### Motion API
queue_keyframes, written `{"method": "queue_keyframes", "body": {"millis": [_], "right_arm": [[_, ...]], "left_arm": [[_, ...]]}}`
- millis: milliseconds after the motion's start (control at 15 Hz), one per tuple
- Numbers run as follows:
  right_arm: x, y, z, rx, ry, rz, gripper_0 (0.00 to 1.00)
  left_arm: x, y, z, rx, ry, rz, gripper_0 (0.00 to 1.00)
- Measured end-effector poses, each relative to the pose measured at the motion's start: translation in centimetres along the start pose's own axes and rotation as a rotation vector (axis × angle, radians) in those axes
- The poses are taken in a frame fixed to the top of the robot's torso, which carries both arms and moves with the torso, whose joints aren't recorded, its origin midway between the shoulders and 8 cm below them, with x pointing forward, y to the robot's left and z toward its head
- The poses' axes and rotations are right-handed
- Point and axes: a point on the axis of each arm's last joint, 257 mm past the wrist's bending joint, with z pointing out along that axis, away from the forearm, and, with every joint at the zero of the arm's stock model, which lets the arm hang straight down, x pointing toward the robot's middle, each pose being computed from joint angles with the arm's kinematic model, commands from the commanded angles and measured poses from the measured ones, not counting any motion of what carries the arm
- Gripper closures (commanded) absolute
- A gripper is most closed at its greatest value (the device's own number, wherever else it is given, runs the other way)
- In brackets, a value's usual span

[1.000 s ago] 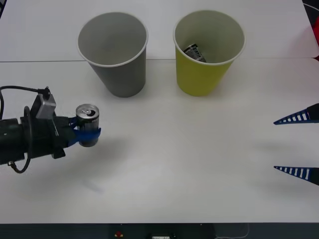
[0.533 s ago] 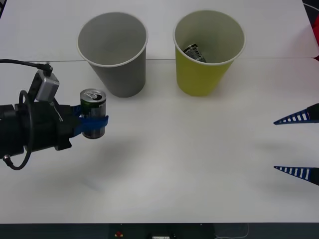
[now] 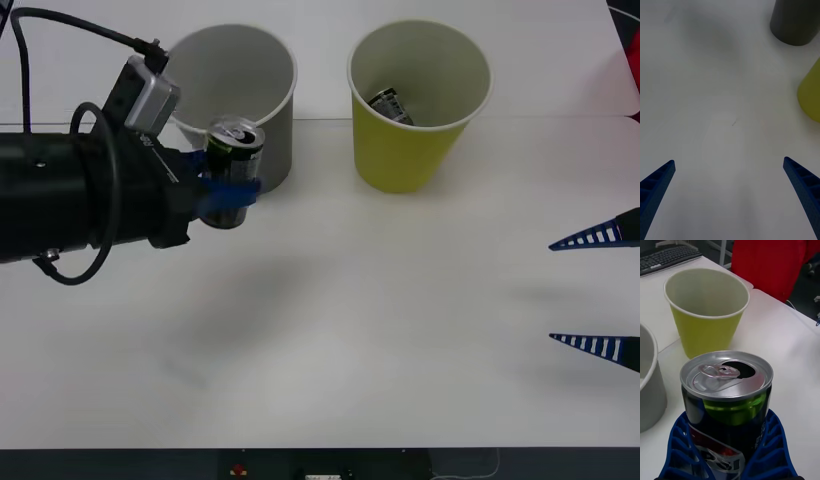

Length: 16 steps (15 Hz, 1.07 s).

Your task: Put the can into the green bin and the plastic bottle into the gray bin

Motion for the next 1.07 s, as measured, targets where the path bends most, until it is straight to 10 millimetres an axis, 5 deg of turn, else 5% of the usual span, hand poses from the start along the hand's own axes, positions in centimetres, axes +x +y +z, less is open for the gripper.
{"method": "queue_keyframes", "body": {"millis": [467, 1067], "right_arm": [[0.0, 0.0, 0.0, 0.0, 0.0, 0.0, 0.0], [0.0, 0.0, 0.0, 0.0, 0.0, 0.0, 0.0]], "left_arm": [[-6.3, 0.5, 6.7, 0.087, 0.024, 0.09, 1.0], [-13.8, 2.1, 17.4, -0.034, 0.012, 0.114, 1.0]]}}
